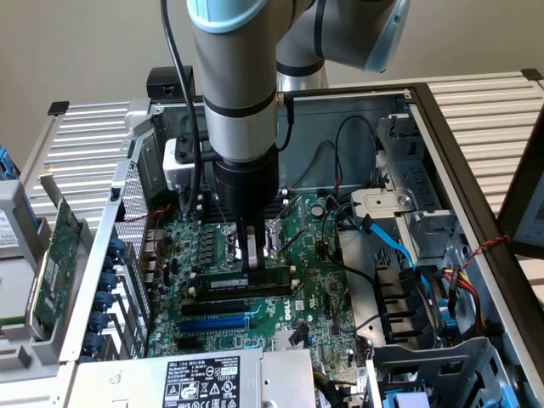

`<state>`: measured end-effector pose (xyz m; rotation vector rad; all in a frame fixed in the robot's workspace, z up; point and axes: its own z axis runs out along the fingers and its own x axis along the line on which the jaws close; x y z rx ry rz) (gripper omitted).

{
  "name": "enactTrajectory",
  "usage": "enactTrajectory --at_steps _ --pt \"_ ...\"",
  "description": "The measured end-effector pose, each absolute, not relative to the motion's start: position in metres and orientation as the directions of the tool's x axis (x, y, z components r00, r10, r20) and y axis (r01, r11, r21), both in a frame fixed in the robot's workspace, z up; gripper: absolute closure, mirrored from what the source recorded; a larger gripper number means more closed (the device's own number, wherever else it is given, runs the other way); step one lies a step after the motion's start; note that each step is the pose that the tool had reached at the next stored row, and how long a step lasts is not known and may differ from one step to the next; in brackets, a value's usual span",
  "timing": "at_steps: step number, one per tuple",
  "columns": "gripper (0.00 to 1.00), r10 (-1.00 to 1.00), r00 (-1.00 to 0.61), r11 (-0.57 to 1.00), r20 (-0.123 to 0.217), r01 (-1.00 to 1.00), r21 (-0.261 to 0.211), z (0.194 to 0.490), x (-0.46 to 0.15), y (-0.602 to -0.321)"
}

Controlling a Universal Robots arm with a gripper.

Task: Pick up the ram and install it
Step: 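Insert the ram into the slot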

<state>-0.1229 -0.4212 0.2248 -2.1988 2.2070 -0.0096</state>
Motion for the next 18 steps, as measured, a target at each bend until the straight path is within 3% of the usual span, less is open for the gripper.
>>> enactTrajectory --at_steps 18 --pt "0.86 -1.0 -0.003 0.004 -0.014 -1.0 -0.023 0.2245 -0.1236 -0.42"
